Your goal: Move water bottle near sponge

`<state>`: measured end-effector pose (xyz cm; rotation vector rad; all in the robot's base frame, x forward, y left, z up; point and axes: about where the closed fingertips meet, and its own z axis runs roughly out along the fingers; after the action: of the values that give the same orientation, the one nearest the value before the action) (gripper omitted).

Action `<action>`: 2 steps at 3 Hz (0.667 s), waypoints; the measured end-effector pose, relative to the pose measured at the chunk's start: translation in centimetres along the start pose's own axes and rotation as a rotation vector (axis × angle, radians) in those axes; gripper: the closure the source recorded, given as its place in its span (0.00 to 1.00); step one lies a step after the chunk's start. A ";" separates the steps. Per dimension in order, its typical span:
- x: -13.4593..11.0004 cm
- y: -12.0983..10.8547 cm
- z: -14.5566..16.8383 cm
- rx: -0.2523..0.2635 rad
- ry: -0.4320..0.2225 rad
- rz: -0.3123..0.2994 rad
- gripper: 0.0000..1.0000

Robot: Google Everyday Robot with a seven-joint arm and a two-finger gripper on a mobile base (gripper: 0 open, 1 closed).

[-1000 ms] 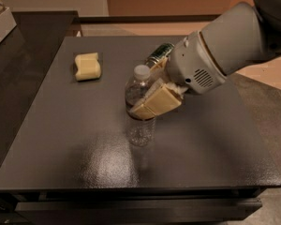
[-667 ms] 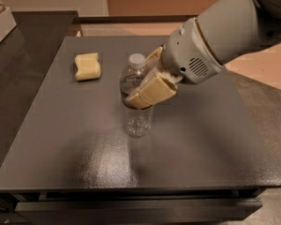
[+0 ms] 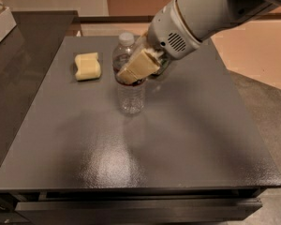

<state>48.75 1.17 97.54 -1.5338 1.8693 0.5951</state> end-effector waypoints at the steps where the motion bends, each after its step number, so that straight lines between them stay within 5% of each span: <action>1: -1.5 -2.1 2.0 -0.014 -0.017 0.012 1.00; 2: -2.8 -3.8 3.9 -0.045 -0.031 0.023 1.00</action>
Offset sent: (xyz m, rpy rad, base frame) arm 0.0781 0.0589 -0.0108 0.0670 0.0767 0.0340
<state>53.51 4.97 97.00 -1.5252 1.8640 0.6713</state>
